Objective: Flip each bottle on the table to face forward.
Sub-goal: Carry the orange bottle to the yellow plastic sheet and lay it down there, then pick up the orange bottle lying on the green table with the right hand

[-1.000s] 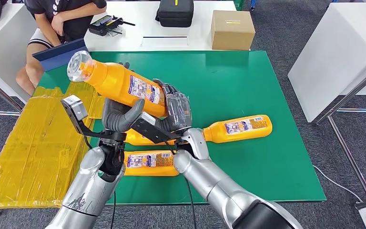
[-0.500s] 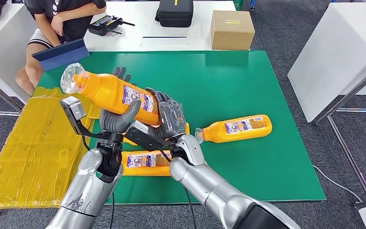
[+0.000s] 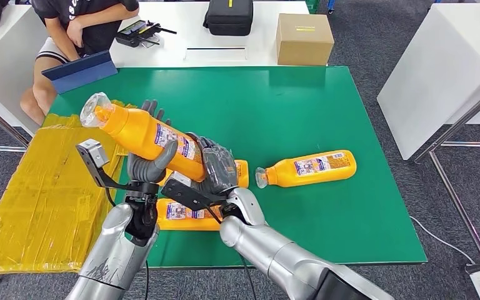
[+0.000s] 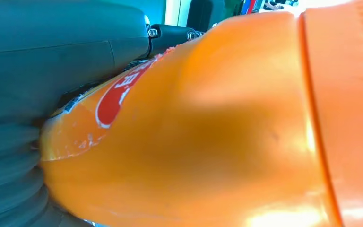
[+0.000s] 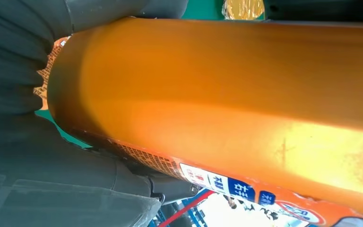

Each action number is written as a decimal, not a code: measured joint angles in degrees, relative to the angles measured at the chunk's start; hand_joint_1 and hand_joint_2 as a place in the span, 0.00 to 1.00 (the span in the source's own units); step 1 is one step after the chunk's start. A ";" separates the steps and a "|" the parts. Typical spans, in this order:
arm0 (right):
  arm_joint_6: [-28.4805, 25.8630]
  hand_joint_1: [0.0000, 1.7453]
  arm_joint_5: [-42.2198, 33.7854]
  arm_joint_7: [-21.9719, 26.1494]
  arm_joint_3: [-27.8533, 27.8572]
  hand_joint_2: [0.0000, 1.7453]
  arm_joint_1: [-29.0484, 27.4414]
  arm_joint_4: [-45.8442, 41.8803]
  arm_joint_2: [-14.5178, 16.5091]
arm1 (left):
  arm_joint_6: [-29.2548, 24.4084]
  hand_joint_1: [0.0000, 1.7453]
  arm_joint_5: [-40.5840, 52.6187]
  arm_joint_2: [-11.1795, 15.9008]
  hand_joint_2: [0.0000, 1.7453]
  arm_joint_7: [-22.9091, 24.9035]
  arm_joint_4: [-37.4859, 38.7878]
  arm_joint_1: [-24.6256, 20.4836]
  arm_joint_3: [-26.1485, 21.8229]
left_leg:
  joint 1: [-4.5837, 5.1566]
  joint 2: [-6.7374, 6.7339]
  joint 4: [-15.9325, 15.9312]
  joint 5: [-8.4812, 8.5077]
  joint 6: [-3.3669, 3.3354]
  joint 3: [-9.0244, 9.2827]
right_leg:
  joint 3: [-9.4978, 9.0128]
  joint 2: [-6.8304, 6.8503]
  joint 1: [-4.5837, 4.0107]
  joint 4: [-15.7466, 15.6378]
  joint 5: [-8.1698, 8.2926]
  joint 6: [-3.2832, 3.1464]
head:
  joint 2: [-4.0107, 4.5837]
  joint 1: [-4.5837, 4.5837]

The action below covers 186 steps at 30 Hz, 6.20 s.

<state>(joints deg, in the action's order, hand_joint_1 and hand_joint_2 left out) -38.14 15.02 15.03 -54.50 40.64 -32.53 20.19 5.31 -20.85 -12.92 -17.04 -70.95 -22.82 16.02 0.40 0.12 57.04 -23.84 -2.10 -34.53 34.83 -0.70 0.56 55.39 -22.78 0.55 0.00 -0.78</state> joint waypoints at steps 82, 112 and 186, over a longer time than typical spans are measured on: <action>-1.80 0.00 36.61 0.89 47.08 1.00 -40.57 -63.98 -26.02 | -45.02 1.00 106.95 14.84 1.00 10.17 21.74 -10.74 -6.54 | 0.00 0.09 0.00 -0.04 -0.01 -0.05 | 0.04 0.10 0.15 -0.04 -0.02 0.00 | 0.00 -0.01; -1.69 0.00 38.70 -1.92 54.20 1.00 -49.31 -72.77 -27.00 | -45.24 1.00 108.31 25.69 1.00 19.62 45.14 -16.93 3.09 | -0.02 0.10 -0.02 -0.05 0.02 -0.06 | 0.02 0.08 0.14 -0.03 -0.03 -0.01 | 0.00 -0.01; 35.80 0.00 46.81 -5.44 56.87 1.00 -33.32 -58.69 -45.57 | -5.58 0.00 32.66 14.15 1.00 -12.32 -3.55 1.20 -7.35 | 0.07 0.15 0.01 -0.08 -0.05 -0.03 | -0.03 0.18 0.28 -0.07 0.00 0.04 | 0.00 0.01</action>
<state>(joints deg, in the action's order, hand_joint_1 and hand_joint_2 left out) -2.34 61.83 9.59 2.38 7.32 -91.22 -25.37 -0.27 11.81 1.23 -29.36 -74.50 -21.62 8.67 0.47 0.27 57.05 -23.93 -2.14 -34.56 34.80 -0.52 0.84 55.32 -22.78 0.59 0.00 -0.77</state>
